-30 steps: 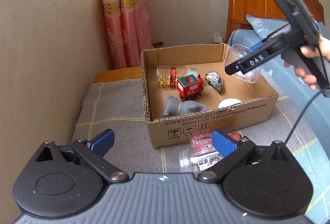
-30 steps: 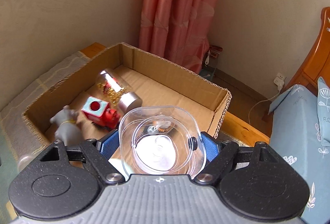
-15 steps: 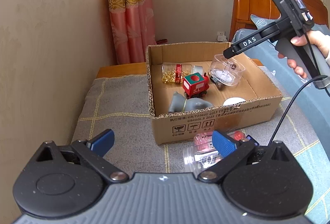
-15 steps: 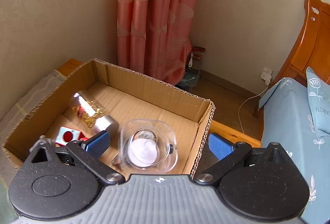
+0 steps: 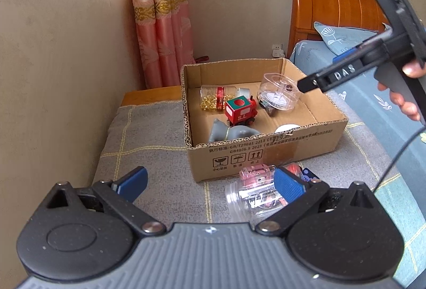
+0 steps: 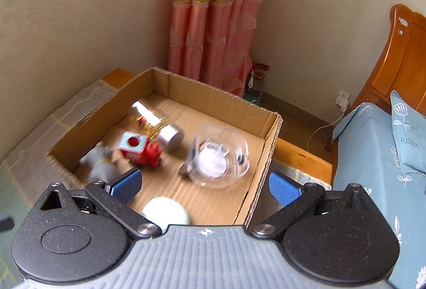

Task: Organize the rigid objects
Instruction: 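Move the left tool toward the tall clear jar while the right tool approaches the white bottle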

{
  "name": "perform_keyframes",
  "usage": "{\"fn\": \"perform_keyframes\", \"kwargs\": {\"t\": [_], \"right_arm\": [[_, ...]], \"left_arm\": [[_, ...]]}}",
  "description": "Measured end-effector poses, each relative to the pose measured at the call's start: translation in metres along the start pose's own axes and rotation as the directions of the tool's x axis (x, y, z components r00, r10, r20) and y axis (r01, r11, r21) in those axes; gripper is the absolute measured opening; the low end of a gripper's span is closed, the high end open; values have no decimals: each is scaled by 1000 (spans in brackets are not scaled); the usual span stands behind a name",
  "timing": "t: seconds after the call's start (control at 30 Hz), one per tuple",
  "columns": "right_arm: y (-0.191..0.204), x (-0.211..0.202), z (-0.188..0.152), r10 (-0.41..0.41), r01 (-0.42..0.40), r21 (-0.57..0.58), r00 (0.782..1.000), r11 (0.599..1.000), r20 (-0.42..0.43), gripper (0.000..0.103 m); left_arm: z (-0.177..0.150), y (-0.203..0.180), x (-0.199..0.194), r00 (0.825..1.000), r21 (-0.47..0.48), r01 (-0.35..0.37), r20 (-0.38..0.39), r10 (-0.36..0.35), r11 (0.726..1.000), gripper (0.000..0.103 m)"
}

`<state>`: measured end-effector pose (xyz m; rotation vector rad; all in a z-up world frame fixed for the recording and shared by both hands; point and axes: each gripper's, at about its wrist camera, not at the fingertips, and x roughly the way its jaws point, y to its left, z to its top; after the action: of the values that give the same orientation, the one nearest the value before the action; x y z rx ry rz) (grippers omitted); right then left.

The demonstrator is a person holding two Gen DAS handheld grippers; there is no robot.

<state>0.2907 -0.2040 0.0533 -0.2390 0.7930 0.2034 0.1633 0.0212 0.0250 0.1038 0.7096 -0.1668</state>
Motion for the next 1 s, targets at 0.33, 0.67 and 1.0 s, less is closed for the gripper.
{"fn": "perform_keyframes", "kwargs": {"t": [0.33, 0.67, 1.0], "right_arm": [[23, -41, -49, 17, -18, 47, 1000, 999, 15, 103], [59, -44, -116, 88, -84, 187, 996, 979, -11, 103], [117, -26, -132, 80, -76, 209, 997, 975, -10, 103]], "left_arm": [[-13, 6, -9, 1000, -24, -15, -1, 15, 1000, 101], [-25, 20, -4, 998, -73, -49, -33, 47, 996, 101], [-26, 20, -3, 998, -77, -52, -37, 50, 996, 101]]}}
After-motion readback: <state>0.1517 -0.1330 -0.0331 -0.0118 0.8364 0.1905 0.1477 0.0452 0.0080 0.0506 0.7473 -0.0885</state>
